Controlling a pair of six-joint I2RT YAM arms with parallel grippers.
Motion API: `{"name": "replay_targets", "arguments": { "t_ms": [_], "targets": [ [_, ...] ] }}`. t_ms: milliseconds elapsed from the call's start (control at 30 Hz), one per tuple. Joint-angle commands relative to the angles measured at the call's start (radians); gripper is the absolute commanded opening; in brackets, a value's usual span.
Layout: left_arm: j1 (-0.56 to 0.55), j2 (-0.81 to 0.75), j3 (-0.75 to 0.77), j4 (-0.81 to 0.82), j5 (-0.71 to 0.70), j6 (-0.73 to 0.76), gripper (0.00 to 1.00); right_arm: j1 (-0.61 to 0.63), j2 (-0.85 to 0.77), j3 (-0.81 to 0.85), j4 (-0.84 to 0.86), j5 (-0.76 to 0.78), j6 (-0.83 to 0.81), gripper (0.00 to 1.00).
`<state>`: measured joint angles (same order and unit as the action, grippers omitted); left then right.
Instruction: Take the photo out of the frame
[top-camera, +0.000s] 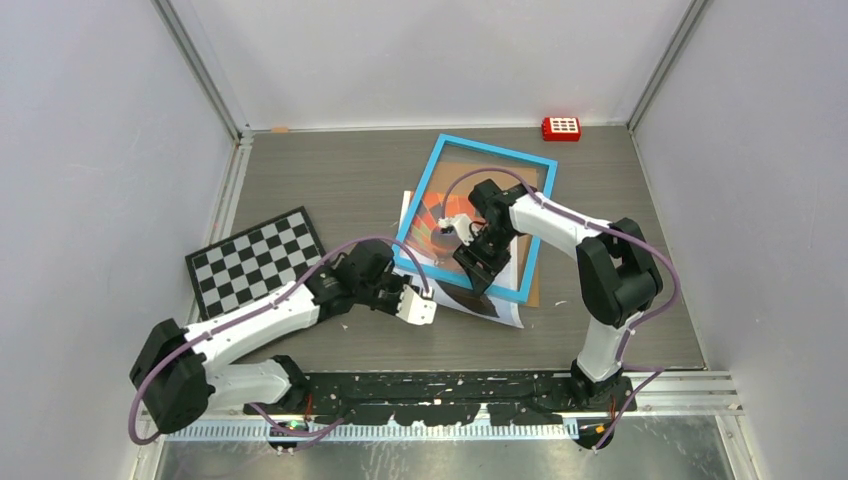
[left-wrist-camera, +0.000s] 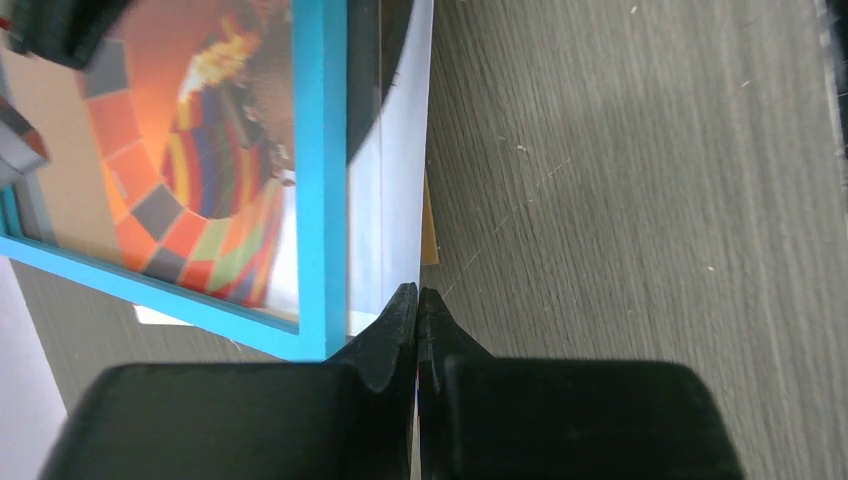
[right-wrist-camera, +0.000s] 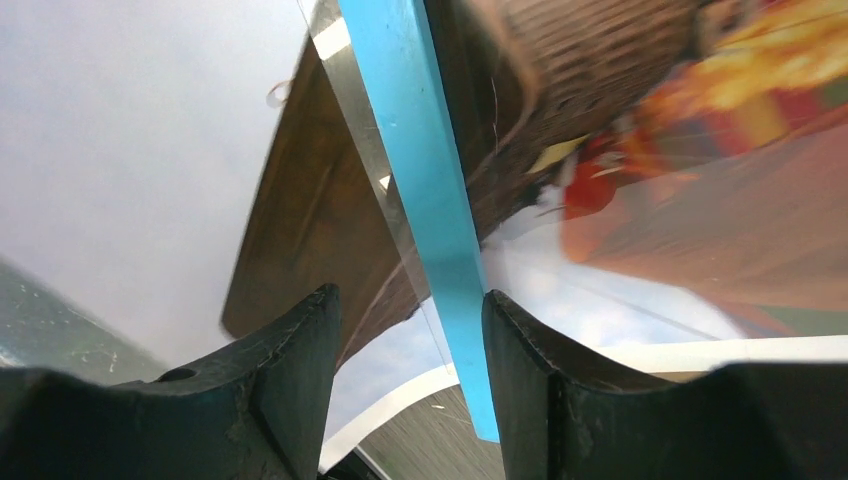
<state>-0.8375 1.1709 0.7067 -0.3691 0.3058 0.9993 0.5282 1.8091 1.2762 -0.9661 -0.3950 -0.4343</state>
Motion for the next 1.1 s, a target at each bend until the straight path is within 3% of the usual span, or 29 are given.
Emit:
{"name": "replay_targets", "arguments": {
  "t_ms": [0, 267, 500, 667, 867, 1067],
  "targets": [
    [-0.003, -0.087, 0.150, -0.197, 0.145, -0.005, 0.00, -0.002, 0.001, 0.056, -0.016, -0.049, 0.012, 0.59],
    [-0.003, -0.161, 0.386, -0.495, 0.170, -0.055, 0.00, -0.121, -0.060, 0.174, -0.091, -0.189, 0.026, 0.77],
    [-0.003, -0.182, 0.581, -0.600, 0.118, -0.113, 0.00, -0.237, -0.079, 0.313, -0.110, -0.227, 0.074, 0.83],
    [0.000, -0.088, 0.833, -0.676, 0.089, -0.265, 0.00, -0.353, -0.038, 0.389, -0.103, -0.275, 0.167, 0.87],
    [0.000, -0.028, 1.015, -0.635, -0.015, -0.386, 0.00, -0.477, -0.022, 0.430, -0.115, -0.359, 0.197, 0.87],
    [0.002, 0.035, 1.118, -0.542, -0.151, -0.410, 0.00, -0.579, -0.037, 0.537, -0.176, -0.486, 0.172, 0.87]
  ]
}}
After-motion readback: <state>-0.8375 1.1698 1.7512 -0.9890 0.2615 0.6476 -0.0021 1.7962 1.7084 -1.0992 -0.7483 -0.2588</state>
